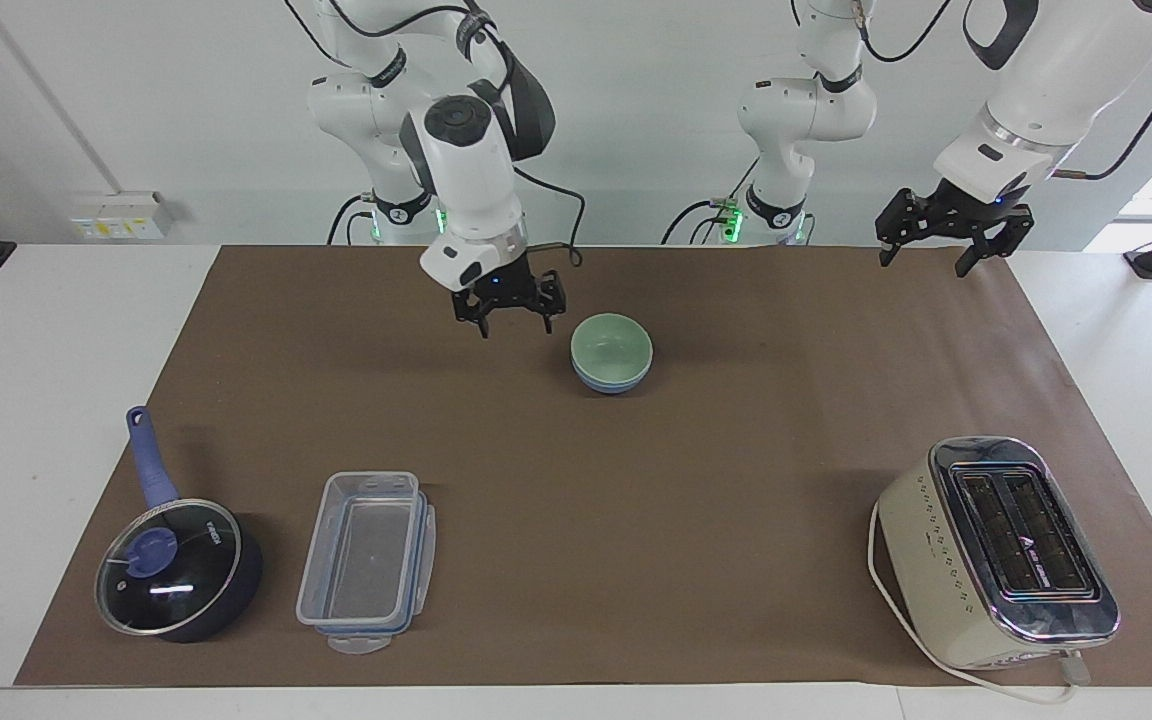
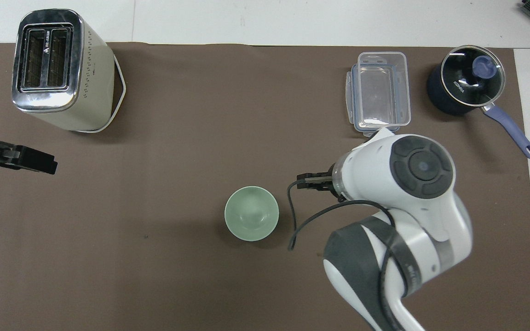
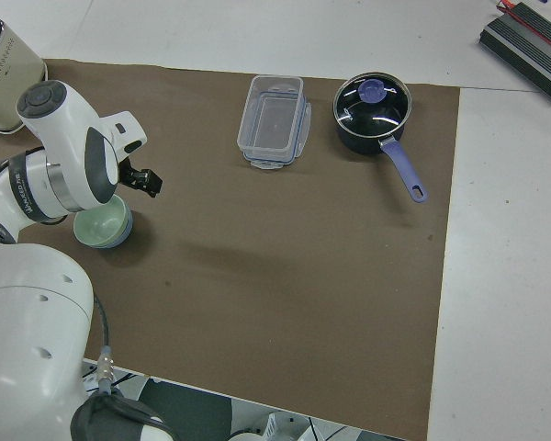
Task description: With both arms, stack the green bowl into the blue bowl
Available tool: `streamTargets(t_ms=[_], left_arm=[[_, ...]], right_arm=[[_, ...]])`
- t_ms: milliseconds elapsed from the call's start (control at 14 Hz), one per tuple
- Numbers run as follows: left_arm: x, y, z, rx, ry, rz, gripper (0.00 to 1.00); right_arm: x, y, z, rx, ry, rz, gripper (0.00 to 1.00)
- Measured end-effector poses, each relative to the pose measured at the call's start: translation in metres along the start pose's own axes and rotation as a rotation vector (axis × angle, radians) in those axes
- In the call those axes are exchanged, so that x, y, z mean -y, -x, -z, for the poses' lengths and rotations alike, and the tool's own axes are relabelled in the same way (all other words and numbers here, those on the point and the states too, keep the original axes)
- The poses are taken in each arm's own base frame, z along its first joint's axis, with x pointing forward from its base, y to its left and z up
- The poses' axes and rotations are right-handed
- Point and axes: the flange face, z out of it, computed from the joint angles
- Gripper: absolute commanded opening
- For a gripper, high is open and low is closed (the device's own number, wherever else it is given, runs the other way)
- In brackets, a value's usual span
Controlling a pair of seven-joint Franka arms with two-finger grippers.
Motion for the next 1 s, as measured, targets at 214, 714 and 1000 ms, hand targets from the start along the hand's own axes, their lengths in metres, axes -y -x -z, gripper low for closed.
streamTargets(t_ms=[214,714,1000], left_arm=[[0.0,0.0,0.0,0.0,0.0,-0.001,1.0],[-0.001,0.001,0.001,-0.002,0.0,-0.001,1.0],[-0.001,0.001,0.002,-0.003,0.0,-0.001,1.0]], right_arm=[[-0.035,-0.008,0.05,-0.014,0.036,-0.06,1.0],[-0.058,-0.008,0.133,-0.051,0.038,-0.118,1.0],[-0.118,-0.017,0.176,-0.051,0.041,-0.232,1.0]])
